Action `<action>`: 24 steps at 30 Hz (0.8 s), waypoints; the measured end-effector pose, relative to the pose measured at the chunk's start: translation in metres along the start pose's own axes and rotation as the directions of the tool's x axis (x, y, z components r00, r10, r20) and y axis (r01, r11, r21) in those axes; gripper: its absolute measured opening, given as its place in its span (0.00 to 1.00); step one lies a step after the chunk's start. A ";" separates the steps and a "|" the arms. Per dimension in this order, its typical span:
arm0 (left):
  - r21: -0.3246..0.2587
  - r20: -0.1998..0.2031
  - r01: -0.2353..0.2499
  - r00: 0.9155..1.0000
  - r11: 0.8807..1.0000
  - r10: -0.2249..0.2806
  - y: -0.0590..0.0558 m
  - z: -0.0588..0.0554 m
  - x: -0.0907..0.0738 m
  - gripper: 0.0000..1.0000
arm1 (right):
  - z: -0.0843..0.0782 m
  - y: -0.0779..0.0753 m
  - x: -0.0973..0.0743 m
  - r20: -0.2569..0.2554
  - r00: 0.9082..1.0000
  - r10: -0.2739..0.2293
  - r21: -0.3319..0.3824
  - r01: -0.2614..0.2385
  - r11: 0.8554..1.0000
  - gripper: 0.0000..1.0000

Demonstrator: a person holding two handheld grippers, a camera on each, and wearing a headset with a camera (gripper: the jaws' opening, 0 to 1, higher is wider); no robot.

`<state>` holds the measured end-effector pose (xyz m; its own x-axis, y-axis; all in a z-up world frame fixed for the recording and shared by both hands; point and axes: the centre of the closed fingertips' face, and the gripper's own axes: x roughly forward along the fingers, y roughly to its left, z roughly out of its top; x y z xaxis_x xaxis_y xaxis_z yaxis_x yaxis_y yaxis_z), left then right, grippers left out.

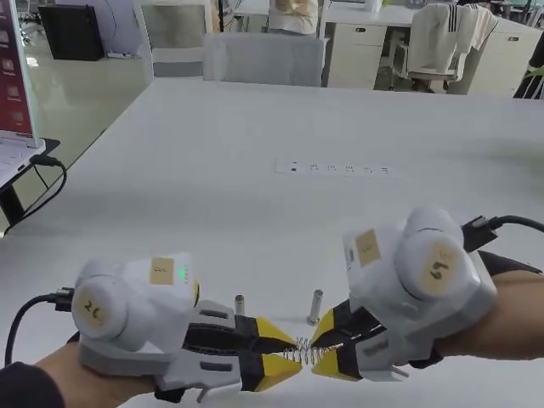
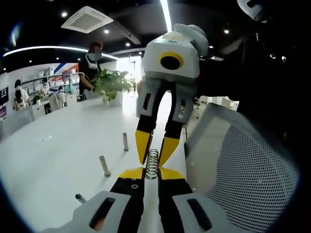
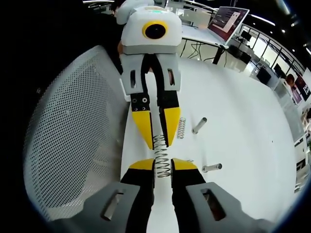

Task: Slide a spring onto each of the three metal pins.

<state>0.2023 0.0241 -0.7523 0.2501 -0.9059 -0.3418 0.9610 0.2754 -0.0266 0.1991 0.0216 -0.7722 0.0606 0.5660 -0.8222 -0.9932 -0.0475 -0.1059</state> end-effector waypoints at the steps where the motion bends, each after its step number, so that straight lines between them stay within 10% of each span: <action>1: -0.001 0.004 0.001 1.000 1.000 -0.001 0.000 0.002 -0.001 0.02 | -0.002 0.000 0.001 -0.002 1.000 0.002 0.006 -0.002 1.000 0.12; 24: -0.003 0.023 0.004 1.000 1.000 -0.004 0.000 0.008 -0.002 0.02 | 0.003 0.001 -0.009 0.030 1.000 -0.005 0.035 0.004 0.999 0.09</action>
<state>0.2028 0.0233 -0.7439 0.2491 -0.9140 -0.3201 0.9615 0.2729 -0.0309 0.1976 0.0187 -0.7633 0.0622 0.5906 -0.8045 -0.9959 -0.0166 -0.0891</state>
